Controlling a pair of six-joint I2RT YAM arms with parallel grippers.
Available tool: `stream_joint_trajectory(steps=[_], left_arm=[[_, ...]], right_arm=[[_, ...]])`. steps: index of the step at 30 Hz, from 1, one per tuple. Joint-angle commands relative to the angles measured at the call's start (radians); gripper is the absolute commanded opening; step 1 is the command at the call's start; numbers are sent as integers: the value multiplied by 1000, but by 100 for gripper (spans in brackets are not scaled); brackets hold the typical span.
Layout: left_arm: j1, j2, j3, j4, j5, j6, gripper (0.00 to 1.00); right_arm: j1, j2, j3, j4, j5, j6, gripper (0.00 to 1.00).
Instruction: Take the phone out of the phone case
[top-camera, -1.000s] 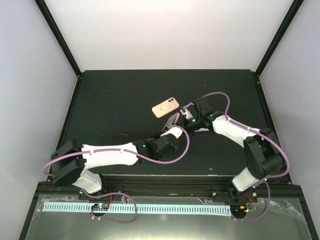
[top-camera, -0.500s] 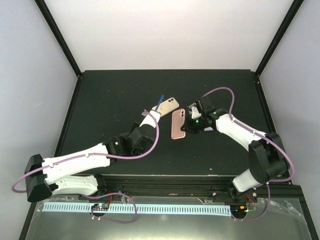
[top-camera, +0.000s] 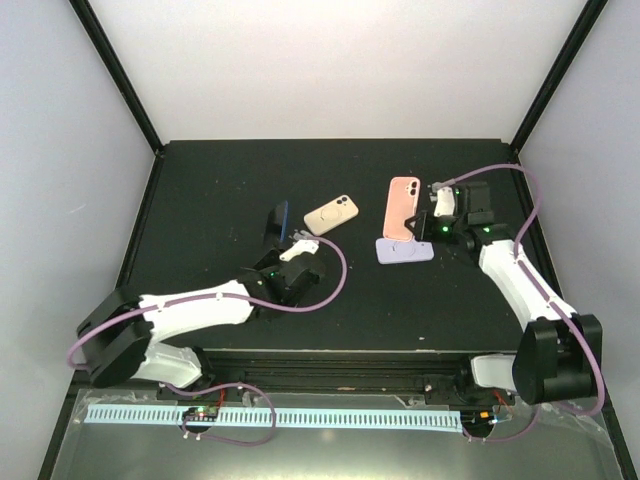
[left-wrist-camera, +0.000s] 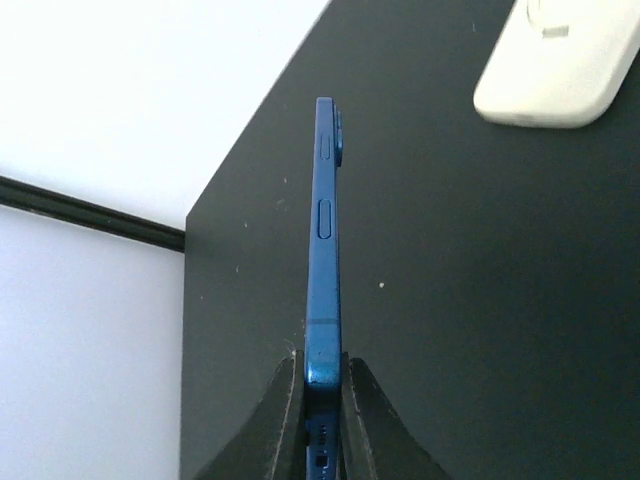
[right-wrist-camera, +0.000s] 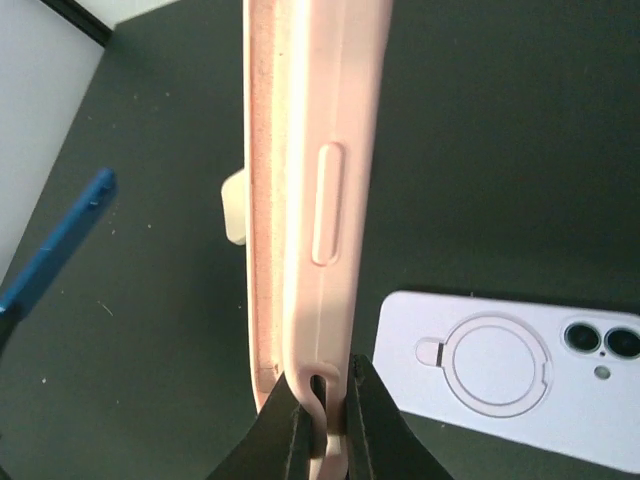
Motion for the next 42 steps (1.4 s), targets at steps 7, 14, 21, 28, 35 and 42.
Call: stream_joint_trajectory(steps=[7,14,21,28,35,42], left_arm=[[157,187,18,195,44,295,2],[190,285,4,250,48,385,2],[222,357,16,246,64,394,13],[262,383,55,202,73,350,34],[263,350,124,20,129,180,65],[253,260,171,-120,266,38,91]], right_arm=[[-38,-80,-24,81,-83,-62,1],[-46,-82,-22,75,-109,-50,1],[-50,-102,-40,90,-100,-42,1],[-61,-90,-39,87,-87,-43,1],[-103,-5,77,-23,-7,-194,1],[-189,181,261,-218,68,-477,1]])
